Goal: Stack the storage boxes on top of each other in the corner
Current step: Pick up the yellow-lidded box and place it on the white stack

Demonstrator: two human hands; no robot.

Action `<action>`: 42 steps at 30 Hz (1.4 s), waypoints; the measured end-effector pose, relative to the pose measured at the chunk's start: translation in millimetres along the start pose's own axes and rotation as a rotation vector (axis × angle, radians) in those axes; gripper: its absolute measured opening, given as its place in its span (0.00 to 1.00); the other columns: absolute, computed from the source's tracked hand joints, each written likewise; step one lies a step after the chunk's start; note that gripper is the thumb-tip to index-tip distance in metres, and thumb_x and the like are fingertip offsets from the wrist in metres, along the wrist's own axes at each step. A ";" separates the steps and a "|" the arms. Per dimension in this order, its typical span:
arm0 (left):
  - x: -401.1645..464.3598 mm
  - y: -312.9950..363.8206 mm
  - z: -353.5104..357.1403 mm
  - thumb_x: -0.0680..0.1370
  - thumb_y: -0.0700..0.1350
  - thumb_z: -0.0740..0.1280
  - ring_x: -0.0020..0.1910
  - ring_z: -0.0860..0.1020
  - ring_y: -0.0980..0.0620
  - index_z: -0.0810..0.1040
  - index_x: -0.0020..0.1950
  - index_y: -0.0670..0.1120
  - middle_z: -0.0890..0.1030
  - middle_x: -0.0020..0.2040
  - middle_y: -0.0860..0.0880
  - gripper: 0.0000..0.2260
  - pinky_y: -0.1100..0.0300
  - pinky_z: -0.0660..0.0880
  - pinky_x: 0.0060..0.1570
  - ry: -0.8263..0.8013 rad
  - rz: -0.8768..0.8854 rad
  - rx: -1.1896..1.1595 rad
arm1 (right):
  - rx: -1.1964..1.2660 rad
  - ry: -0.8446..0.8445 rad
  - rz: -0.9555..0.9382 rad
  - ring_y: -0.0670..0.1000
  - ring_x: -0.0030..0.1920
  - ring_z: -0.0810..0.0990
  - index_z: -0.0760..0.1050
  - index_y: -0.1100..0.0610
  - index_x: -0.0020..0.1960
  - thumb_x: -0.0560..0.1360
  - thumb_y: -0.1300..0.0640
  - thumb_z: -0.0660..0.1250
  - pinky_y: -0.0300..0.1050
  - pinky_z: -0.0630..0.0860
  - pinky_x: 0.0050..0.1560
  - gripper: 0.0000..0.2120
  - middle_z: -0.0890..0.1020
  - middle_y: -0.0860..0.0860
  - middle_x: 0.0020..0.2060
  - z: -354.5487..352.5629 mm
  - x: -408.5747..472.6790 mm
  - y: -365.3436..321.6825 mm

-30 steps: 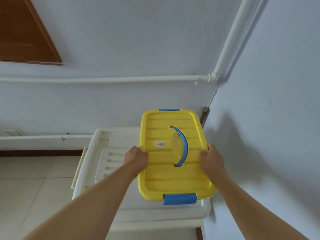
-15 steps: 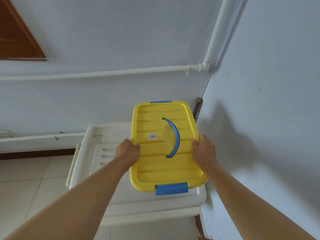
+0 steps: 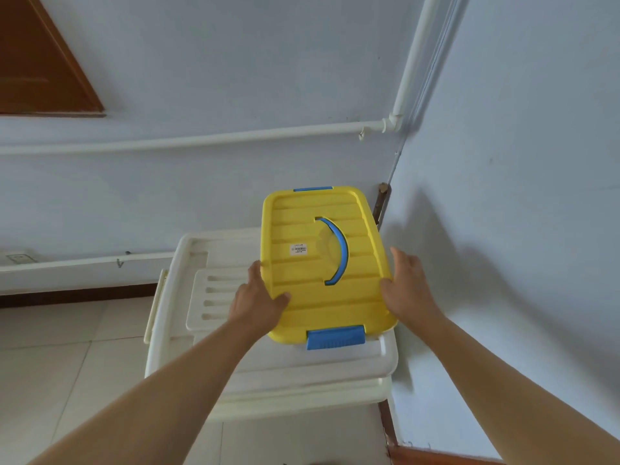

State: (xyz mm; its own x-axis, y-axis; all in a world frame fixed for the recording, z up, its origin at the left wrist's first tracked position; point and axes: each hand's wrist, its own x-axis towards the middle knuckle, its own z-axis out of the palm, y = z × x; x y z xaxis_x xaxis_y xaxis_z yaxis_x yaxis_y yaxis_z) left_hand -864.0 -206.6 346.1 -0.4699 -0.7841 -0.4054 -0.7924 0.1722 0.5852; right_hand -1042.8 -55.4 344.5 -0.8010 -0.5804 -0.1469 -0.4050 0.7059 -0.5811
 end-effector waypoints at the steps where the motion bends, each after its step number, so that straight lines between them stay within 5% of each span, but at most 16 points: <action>1: -6.0 -1.4 -0.7 0.75 0.53 0.68 0.60 0.74 0.40 0.50 0.76 0.52 0.72 0.65 0.40 0.36 0.52 0.72 0.49 -0.023 0.042 0.028 | -0.031 -0.010 -0.047 0.59 0.66 0.64 0.59 0.57 0.72 0.74 0.64 0.60 0.51 0.66 0.62 0.27 0.64 0.58 0.67 -3.7 -7.6 0.3; 7: -36.1 -4.0 0.3 0.76 0.50 0.67 0.55 0.74 0.44 0.50 0.76 0.53 0.72 0.62 0.40 0.35 0.55 0.70 0.47 -0.108 0.142 0.112 | -0.401 -0.142 -0.299 0.56 0.71 0.55 0.63 0.56 0.70 0.65 0.64 0.64 0.48 0.61 0.69 0.33 0.60 0.53 0.71 -15.5 -57.5 -5.1; 11: -45.7 -9.0 5.7 0.78 0.41 0.60 0.52 0.74 0.43 0.51 0.76 0.49 0.75 0.59 0.40 0.29 0.54 0.70 0.45 -0.072 0.153 0.152 | -0.640 -0.089 -0.441 0.53 0.68 0.62 0.67 0.58 0.64 0.68 0.68 0.65 0.44 0.63 0.67 0.26 0.65 0.53 0.67 -4.6 -75.0 -4.4; 15: -47.2 -10.7 8.9 0.78 0.38 0.58 0.55 0.75 0.43 0.49 0.77 0.50 0.74 0.61 0.41 0.30 0.55 0.69 0.45 -0.062 0.149 0.168 | -0.789 0.054 -0.495 0.55 0.55 0.73 0.71 0.60 0.54 0.66 0.71 0.66 0.44 0.70 0.53 0.18 0.74 0.56 0.53 1.1 -76.8 -16.6; 18: -47.5 -10.4 9.0 0.77 0.37 0.57 0.47 0.73 0.45 0.50 0.77 0.51 0.74 0.54 0.43 0.31 0.55 0.70 0.42 -0.059 0.126 0.120 | -0.810 0.163 -0.547 0.54 0.34 0.78 0.75 0.60 0.34 0.49 0.71 0.77 0.42 0.75 0.32 0.18 0.78 0.55 0.32 2.1 -78.1 -20.6; 20: -48.1 -10.6 8.4 0.77 0.37 0.58 0.44 0.73 0.45 0.50 0.77 0.51 0.71 0.48 0.45 0.31 0.55 0.71 0.40 -0.054 0.128 0.121 | -0.789 0.167 -0.531 0.54 0.30 0.78 0.75 0.59 0.29 0.45 0.71 0.78 0.40 0.75 0.28 0.18 0.78 0.54 0.28 5.3 -80.4 -21.1; 30: -52.7 -5.1 7.3 0.77 0.36 0.57 0.48 0.77 0.42 0.50 0.77 0.53 0.71 0.49 0.45 0.31 0.53 0.75 0.43 -0.045 0.105 0.148 | -0.768 0.139 -0.483 0.53 0.29 0.78 0.76 0.59 0.28 0.41 0.70 0.81 0.40 0.73 0.24 0.20 0.78 0.54 0.28 7.6 -81.4 -19.4; 34: -52.3 -1.4 12.9 0.77 0.36 0.57 0.46 0.77 0.43 0.50 0.77 0.52 0.74 0.53 0.44 0.31 0.54 0.74 0.41 -0.046 0.104 0.150 | -0.720 0.166 -0.495 0.55 0.28 0.78 0.75 0.61 0.29 0.45 0.73 0.79 0.41 0.73 0.23 0.19 0.78 0.56 0.29 2.4 -74.3 -14.1; 39: -55.3 -3.0 16.3 0.77 0.37 0.57 0.45 0.76 0.45 0.49 0.77 0.52 0.75 0.56 0.44 0.31 0.55 0.72 0.40 -0.034 0.087 0.159 | -0.748 0.095 -0.463 0.59 0.42 0.79 0.78 0.64 0.41 0.61 0.74 0.73 0.46 0.75 0.36 0.11 0.80 0.59 0.41 4.9 -76.4 -10.1; 42: -55.4 -3.3 14.8 0.77 0.36 0.56 0.47 0.76 0.44 0.49 0.77 0.52 0.75 0.58 0.43 0.31 0.54 0.74 0.42 -0.026 0.091 0.155 | -0.749 0.091 -0.458 0.57 0.40 0.80 0.78 0.64 0.39 0.58 0.73 0.75 0.45 0.75 0.33 0.12 0.80 0.58 0.38 5.7 -79.0 -12.0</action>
State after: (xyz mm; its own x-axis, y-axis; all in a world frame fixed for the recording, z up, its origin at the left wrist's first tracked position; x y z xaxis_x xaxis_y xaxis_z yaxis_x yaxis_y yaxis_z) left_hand -841.1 -154.9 356.2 -0.5509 -0.7455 -0.3752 -0.7957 0.3334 0.5057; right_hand -972.2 -20.3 358.5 -0.5082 -0.8595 0.0545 -0.8518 0.5110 0.1152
